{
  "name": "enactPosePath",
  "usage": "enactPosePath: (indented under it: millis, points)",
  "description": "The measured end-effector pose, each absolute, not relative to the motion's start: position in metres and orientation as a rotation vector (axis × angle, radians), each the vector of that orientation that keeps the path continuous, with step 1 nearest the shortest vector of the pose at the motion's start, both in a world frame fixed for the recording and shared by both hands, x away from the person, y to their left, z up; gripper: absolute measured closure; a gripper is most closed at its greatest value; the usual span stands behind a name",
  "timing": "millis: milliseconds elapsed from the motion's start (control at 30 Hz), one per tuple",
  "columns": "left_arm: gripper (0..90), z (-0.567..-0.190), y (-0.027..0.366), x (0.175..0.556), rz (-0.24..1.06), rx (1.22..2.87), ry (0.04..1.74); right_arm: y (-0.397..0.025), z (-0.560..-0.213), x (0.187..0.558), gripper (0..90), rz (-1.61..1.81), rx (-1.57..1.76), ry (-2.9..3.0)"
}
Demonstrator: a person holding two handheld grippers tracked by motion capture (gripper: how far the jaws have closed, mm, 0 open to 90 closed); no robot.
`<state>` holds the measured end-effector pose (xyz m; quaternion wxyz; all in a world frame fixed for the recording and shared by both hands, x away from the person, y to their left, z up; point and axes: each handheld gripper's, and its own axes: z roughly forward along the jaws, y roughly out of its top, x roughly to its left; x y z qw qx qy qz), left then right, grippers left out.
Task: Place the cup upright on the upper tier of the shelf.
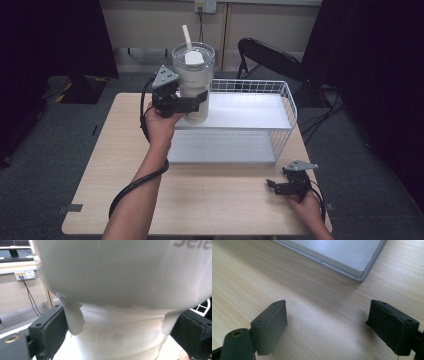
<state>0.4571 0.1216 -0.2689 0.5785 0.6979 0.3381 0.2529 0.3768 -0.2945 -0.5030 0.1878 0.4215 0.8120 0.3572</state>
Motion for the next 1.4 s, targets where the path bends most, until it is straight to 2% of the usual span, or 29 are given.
enactPosePath:
  millis: [733, 1133, 1400]
  points:
    - [11.4, -0.267, 0.140, 0.443, 0.515, 1.694, 0.819, -0.295, -0.503, 0.377, 15.4, 1.005, 1.185, 2.286]
    - [11.3, -0.266, 0.151, 0.423, 0.508, 1.744, 0.768, -0.294, -0.503, 0.377, 15.3, 1.006, 1.186, 2.285]
    - [10.5, -0.279, 0.165, 0.401, 0.475, 1.748, 0.737, -0.294, -0.503, 0.377, 15.3, 1.005, 1.187, 2.287]
